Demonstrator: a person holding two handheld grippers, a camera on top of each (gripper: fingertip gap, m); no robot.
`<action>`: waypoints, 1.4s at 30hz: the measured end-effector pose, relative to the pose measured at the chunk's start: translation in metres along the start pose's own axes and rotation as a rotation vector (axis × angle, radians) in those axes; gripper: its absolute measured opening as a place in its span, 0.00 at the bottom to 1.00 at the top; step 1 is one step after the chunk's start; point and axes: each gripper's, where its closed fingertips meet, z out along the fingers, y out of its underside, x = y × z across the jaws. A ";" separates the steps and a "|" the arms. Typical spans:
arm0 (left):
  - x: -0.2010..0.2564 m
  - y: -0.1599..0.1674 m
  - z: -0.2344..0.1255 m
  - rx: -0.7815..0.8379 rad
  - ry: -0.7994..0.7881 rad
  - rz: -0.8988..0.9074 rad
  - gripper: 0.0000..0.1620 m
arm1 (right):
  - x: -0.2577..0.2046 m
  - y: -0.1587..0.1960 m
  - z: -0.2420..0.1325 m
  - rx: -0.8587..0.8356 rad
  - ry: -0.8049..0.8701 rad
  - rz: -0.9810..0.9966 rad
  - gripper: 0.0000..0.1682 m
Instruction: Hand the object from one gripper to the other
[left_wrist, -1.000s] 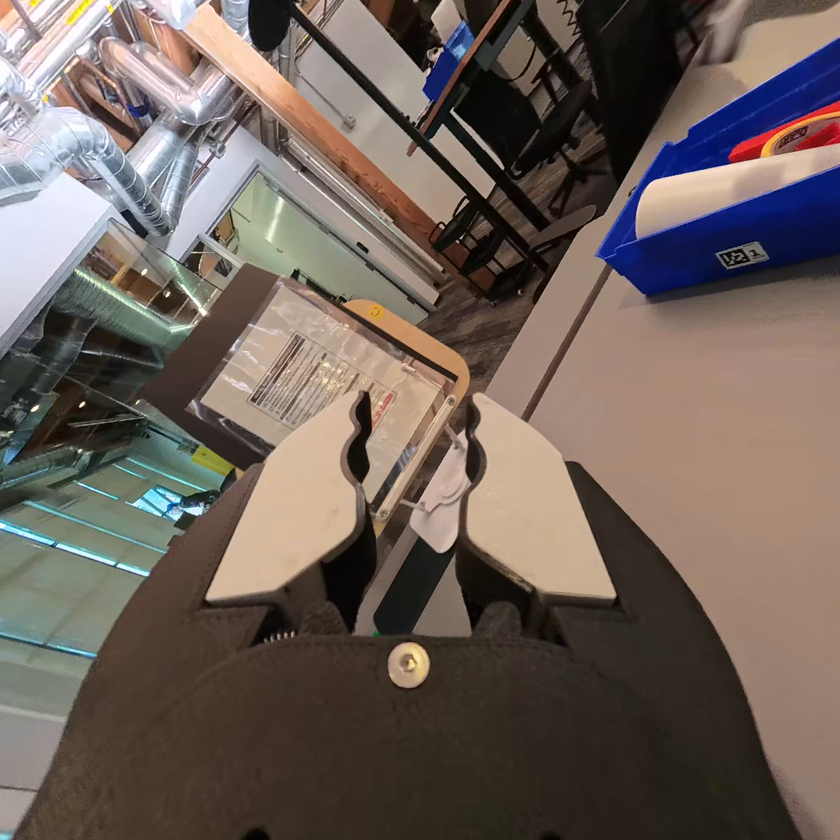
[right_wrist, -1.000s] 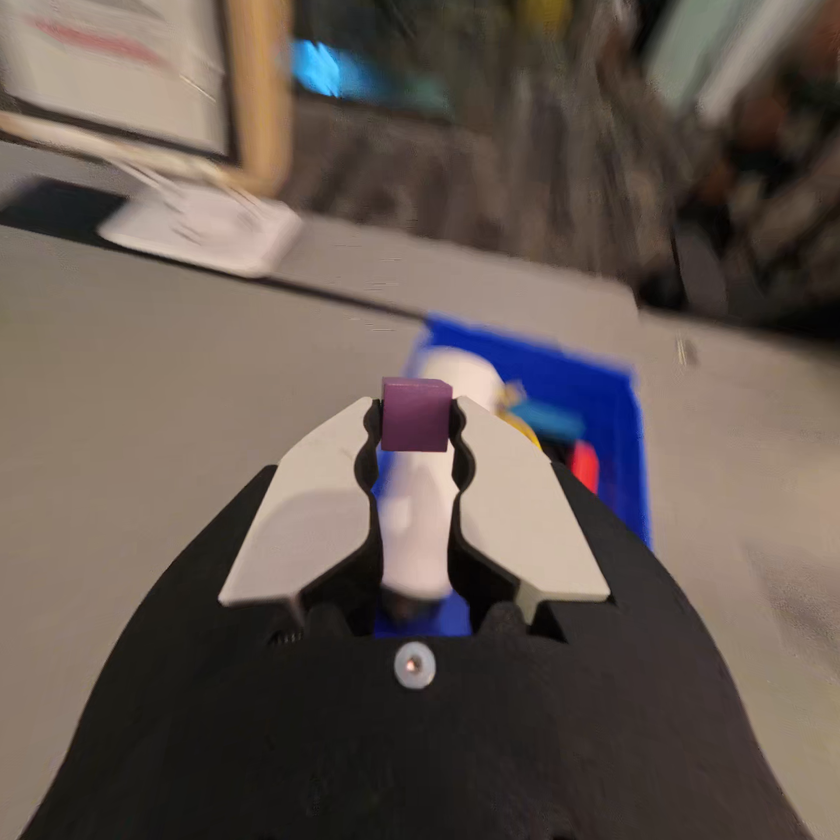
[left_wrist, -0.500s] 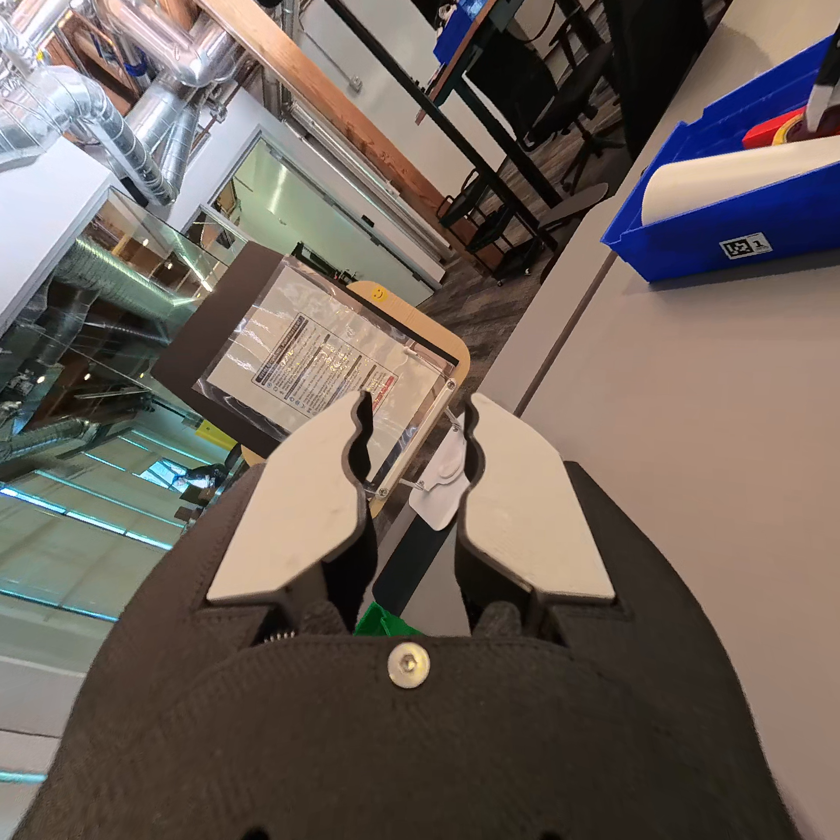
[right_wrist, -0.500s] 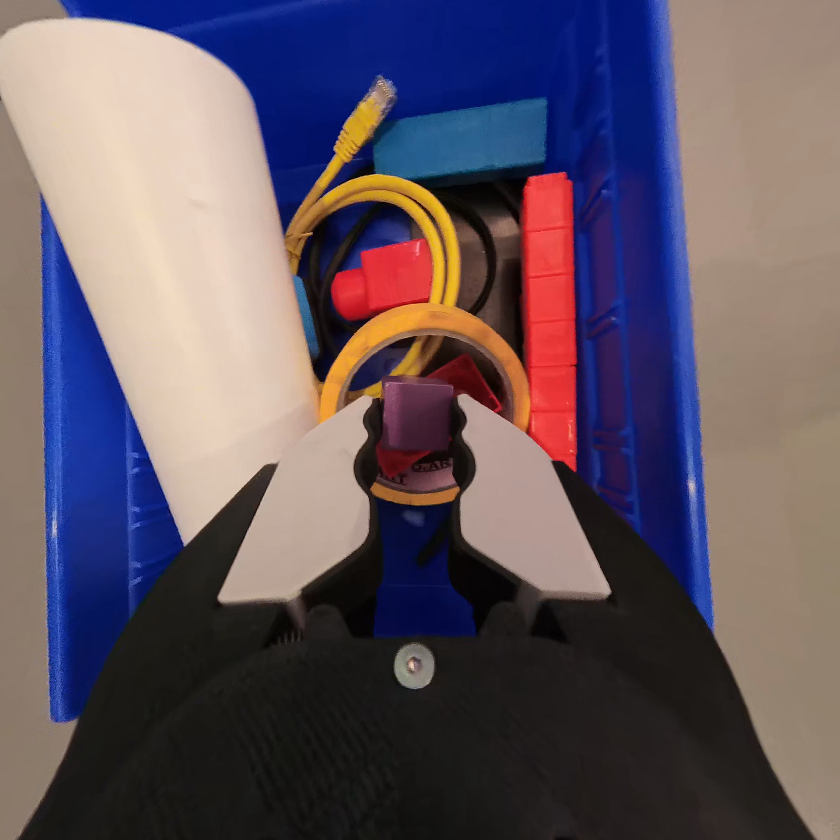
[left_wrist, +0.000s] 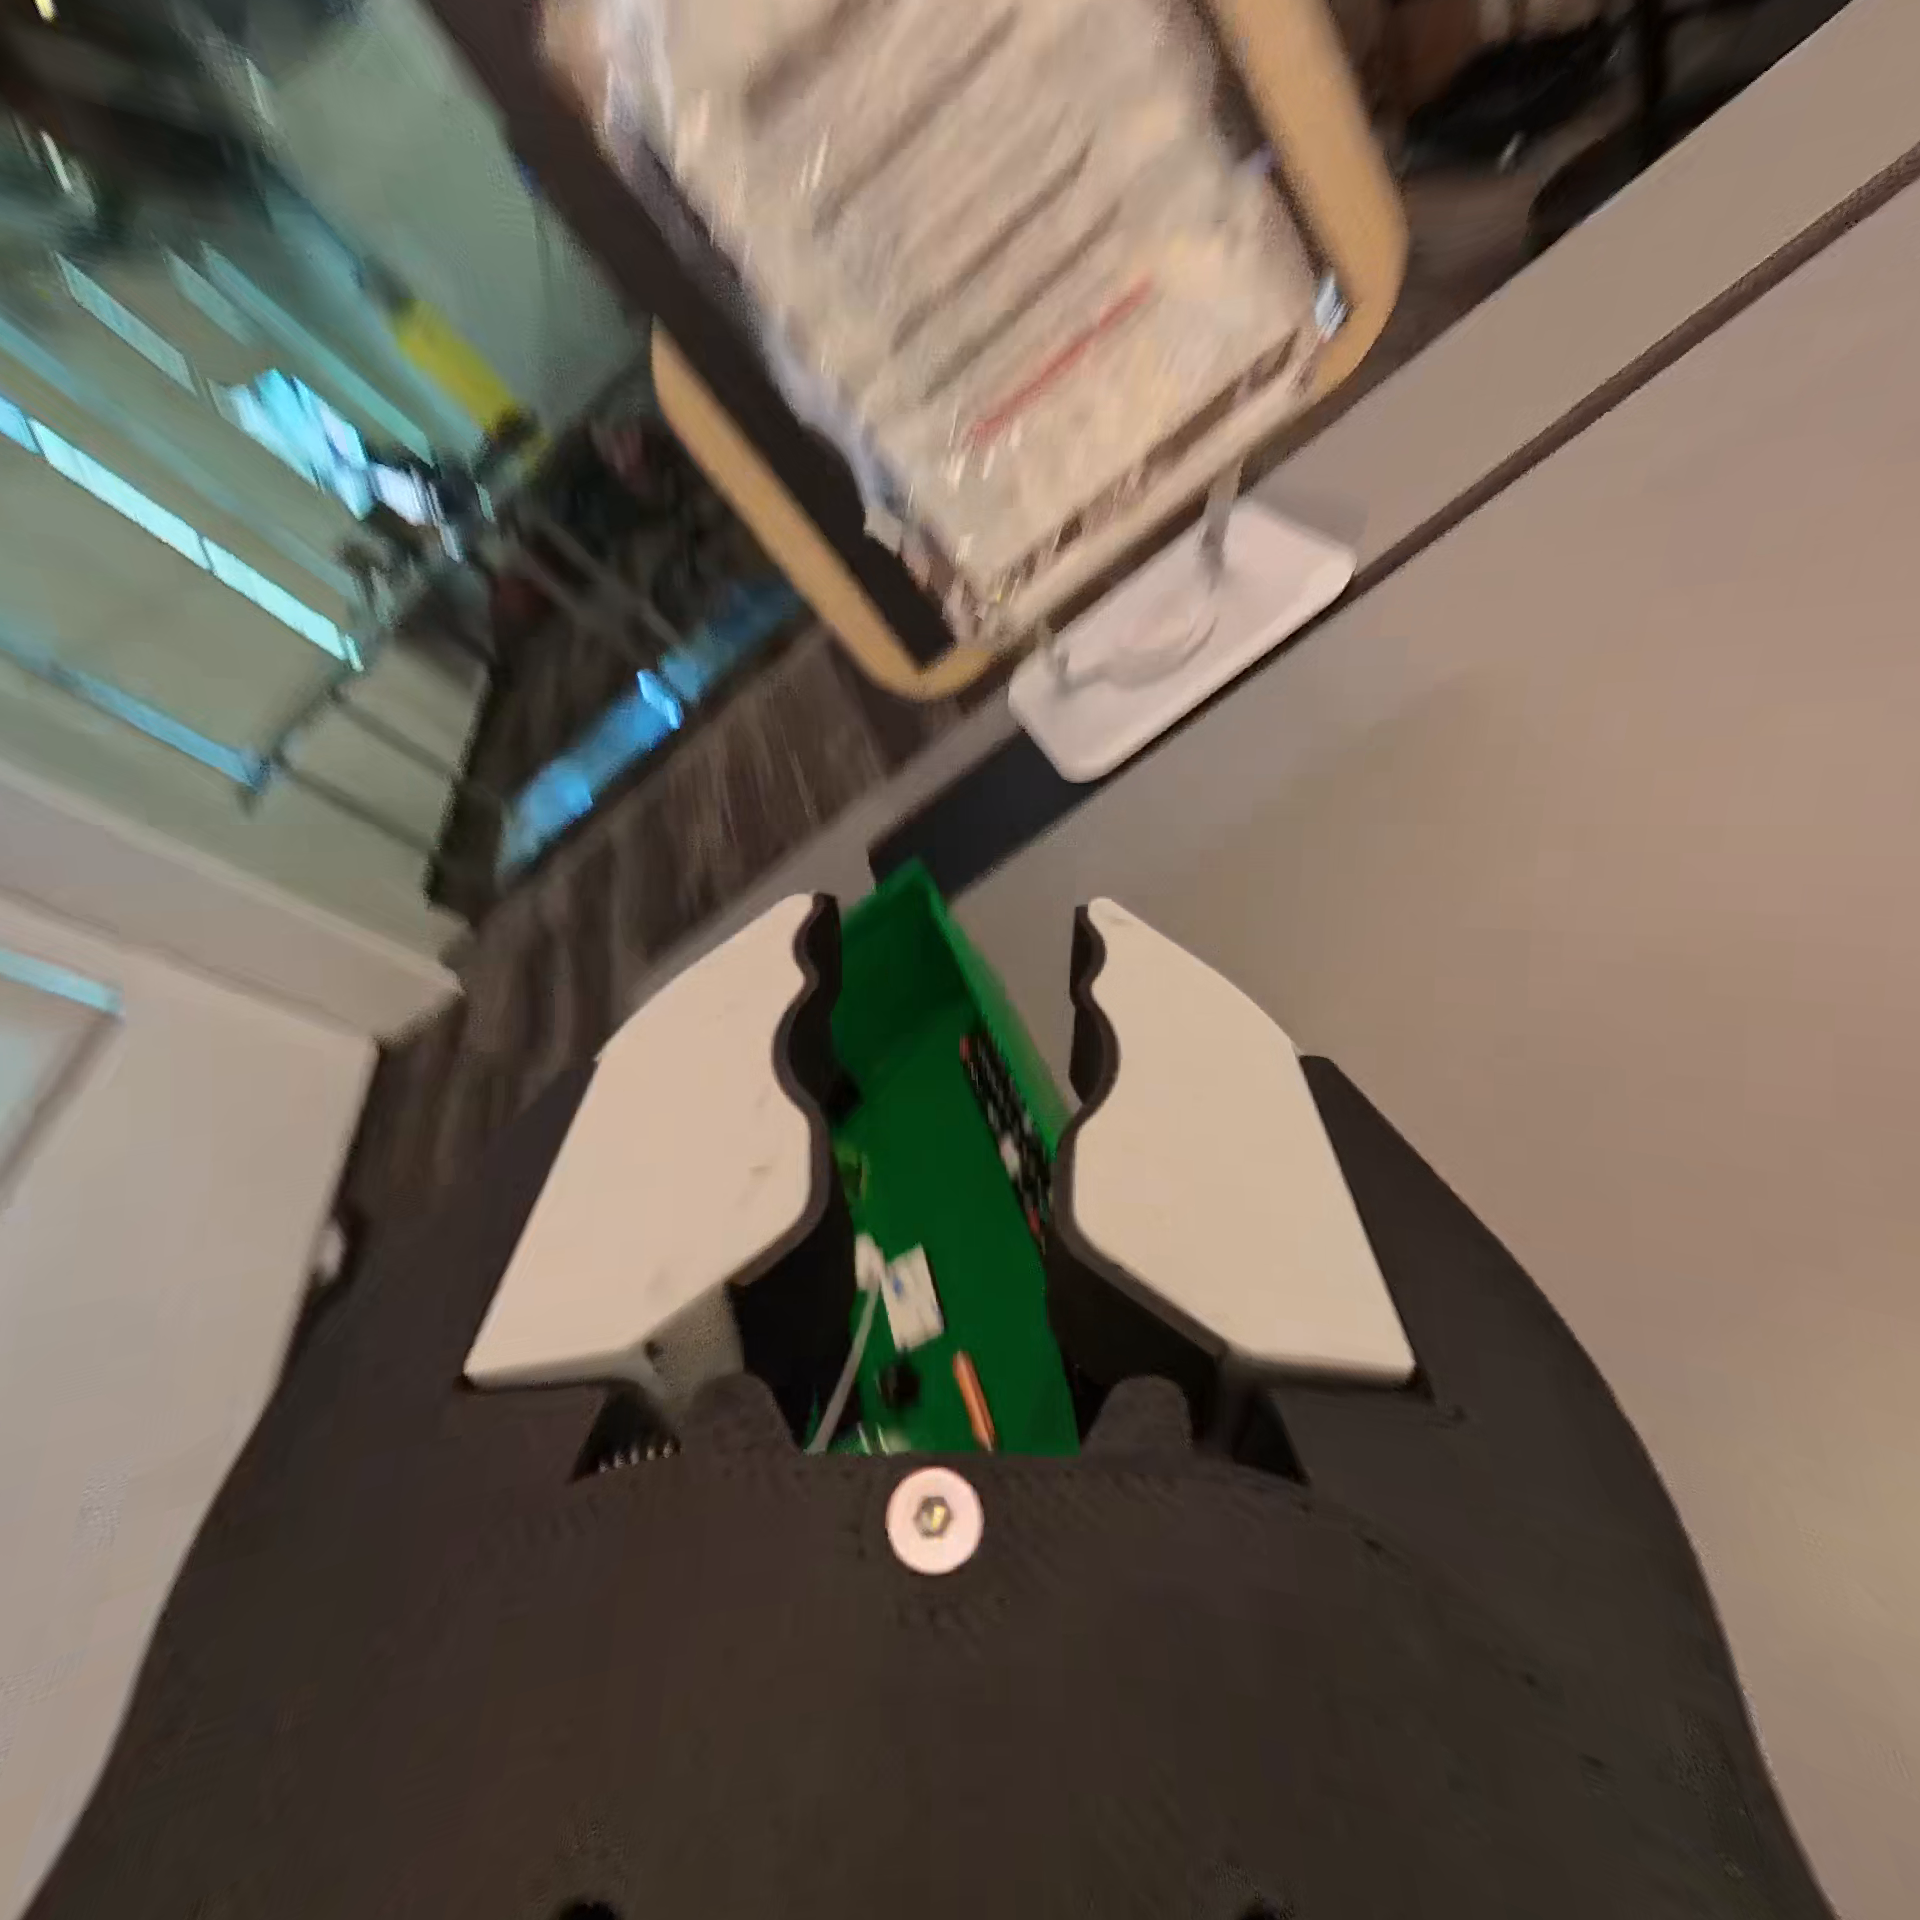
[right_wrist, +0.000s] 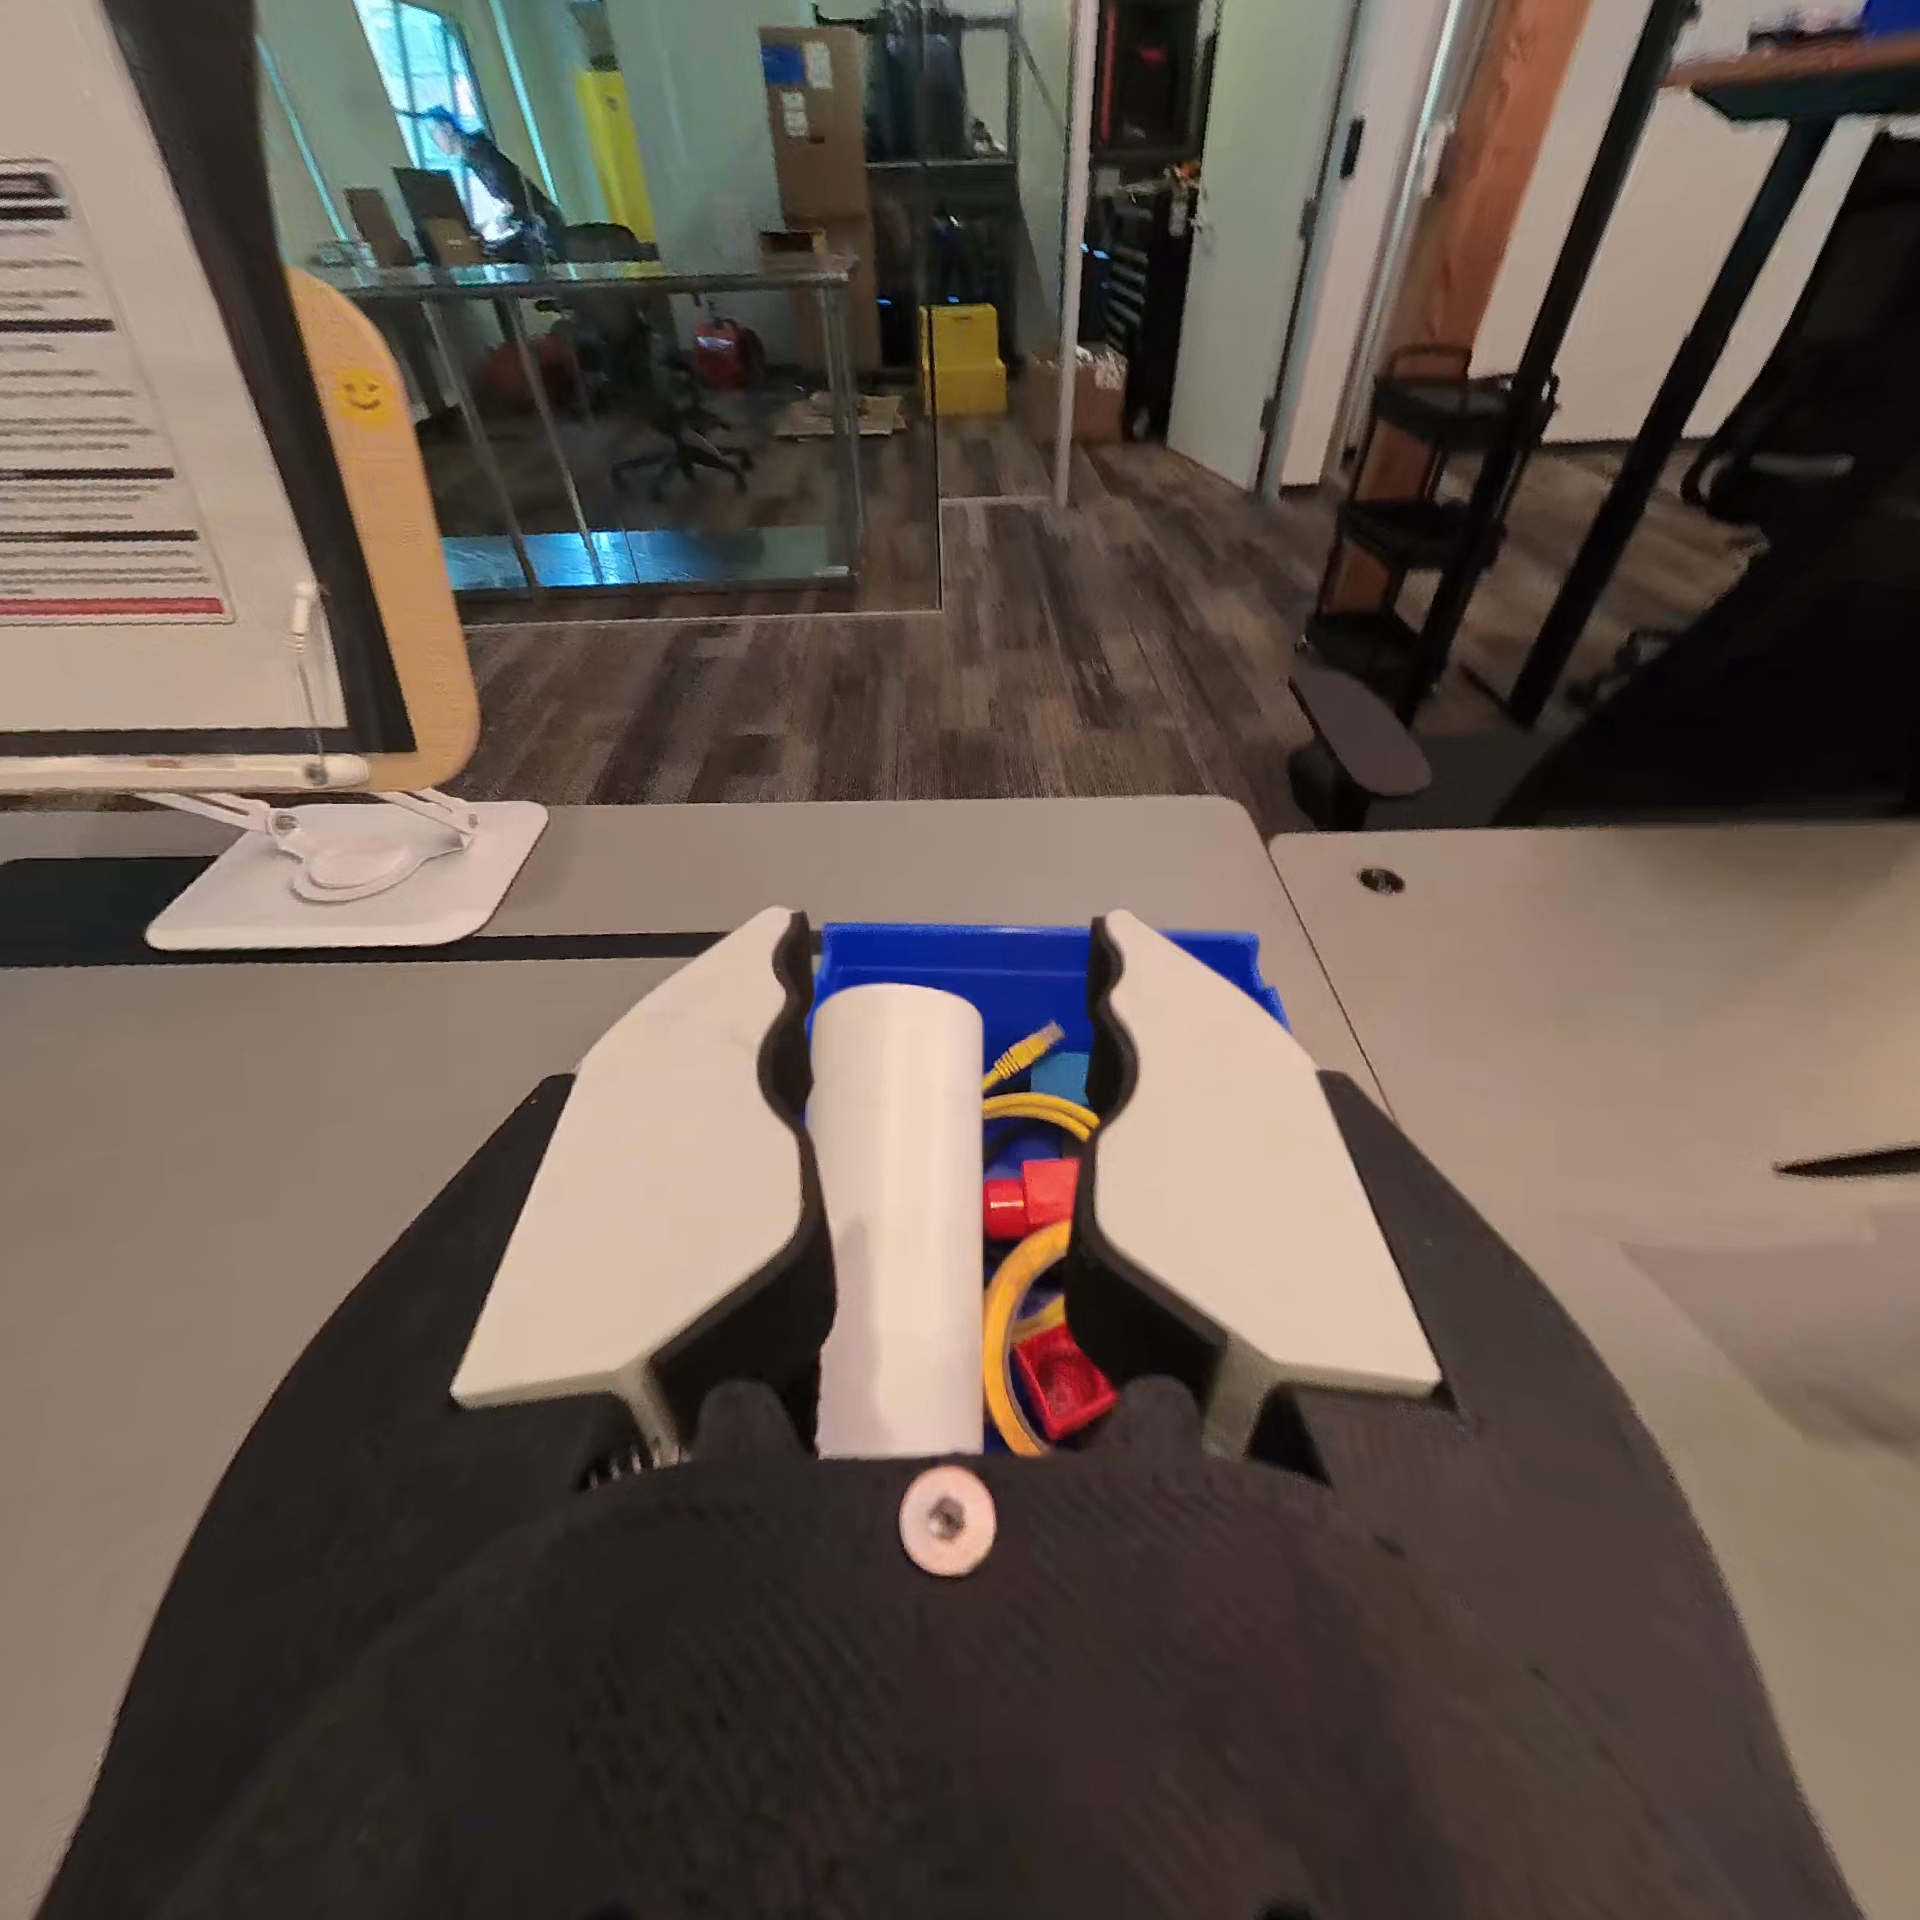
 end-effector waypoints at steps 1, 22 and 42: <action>-0.010 0.024 0.005 -0.092 0.001 -0.063 0.25 | -0.006 -0.004 0.001 0.007 0.001 -0.028 0.31; -0.061 0.307 0.132 -0.932 -0.035 -0.739 0.20 | -0.122 0.006 0.044 -0.088 -0.158 -0.435 0.32; -0.050 0.280 0.141 -0.849 0.102 -0.792 0.13 | -0.138 0.009 0.044 -0.092 -0.195 -0.523 0.32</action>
